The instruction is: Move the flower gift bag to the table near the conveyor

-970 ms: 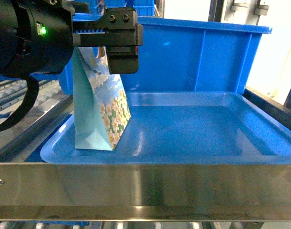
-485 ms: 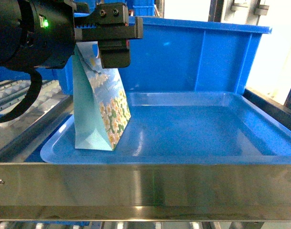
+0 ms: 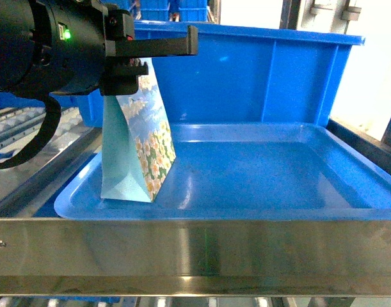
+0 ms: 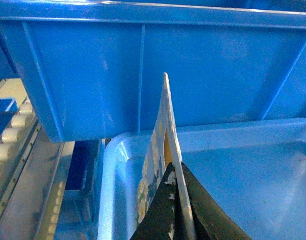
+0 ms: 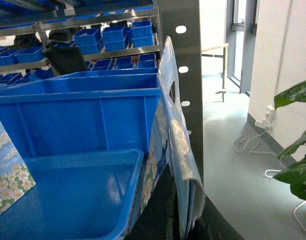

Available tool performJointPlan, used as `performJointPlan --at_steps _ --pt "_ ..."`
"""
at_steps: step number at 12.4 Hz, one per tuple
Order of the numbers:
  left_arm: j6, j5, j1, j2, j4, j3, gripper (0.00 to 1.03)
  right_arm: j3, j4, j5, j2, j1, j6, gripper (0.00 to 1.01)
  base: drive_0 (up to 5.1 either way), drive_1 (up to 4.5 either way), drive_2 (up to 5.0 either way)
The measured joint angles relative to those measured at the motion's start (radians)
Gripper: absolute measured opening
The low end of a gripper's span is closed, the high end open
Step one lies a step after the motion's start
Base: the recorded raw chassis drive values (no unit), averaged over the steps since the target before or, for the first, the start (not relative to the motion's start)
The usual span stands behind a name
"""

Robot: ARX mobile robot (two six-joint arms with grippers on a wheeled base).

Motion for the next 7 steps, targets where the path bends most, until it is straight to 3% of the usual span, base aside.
performJointPlan --at_steps 2,4,7 --pt "0.002 -0.019 0.014 -0.006 0.043 -0.028 0.02 0.0 0.0 0.0 0.0 0.0 0.0 0.02 0.0 0.0 0.0" --pt "0.038 -0.027 0.028 -0.042 0.109 -0.073 0.02 0.0 0.0 0.0 0.0 0.0 0.0 0.02 0.0 0.0 0.0" --pt "0.068 0.034 0.063 -0.187 0.148 -0.127 0.02 0.0 0.0 0.0 0.0 0.0 0.0 0.02 0.0 0.0 0.0"
